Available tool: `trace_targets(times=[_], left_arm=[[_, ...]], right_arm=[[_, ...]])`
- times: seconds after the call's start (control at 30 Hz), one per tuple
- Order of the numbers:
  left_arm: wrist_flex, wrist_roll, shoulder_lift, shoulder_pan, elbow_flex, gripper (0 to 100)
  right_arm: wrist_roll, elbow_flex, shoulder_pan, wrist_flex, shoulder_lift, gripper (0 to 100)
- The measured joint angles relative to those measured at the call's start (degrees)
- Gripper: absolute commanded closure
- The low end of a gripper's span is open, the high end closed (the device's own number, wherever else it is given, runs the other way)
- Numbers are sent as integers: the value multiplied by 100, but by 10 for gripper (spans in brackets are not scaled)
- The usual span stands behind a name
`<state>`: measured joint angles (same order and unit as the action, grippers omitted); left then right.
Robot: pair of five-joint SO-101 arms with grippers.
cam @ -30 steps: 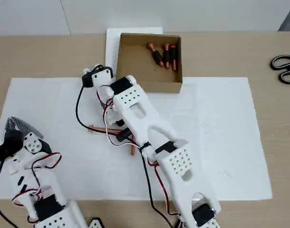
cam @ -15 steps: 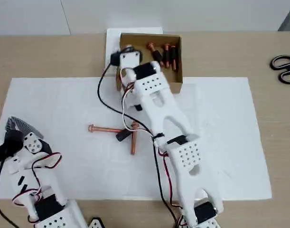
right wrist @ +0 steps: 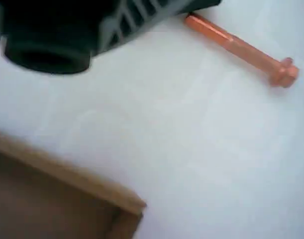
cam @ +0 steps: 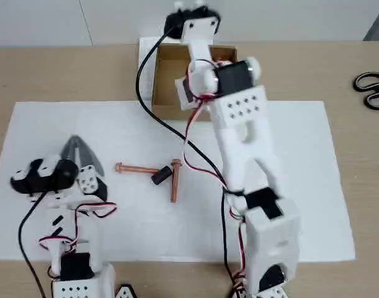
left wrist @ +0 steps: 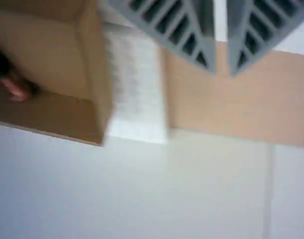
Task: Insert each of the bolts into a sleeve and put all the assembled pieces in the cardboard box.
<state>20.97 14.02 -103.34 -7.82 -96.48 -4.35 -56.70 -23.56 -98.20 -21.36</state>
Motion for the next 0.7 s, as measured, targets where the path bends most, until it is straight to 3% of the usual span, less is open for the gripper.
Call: trace_targets(times=[0.17,0.5,0.7], left_arm=[[0,0,0,211,0,994],[0,0,0,281,0,994],[730,9,0,1336,141,994]], right_arm=[[0,545,9,0,1327,995],[0,3613,316,264,3349,991],[0,5248,607,1301,3754,991]])
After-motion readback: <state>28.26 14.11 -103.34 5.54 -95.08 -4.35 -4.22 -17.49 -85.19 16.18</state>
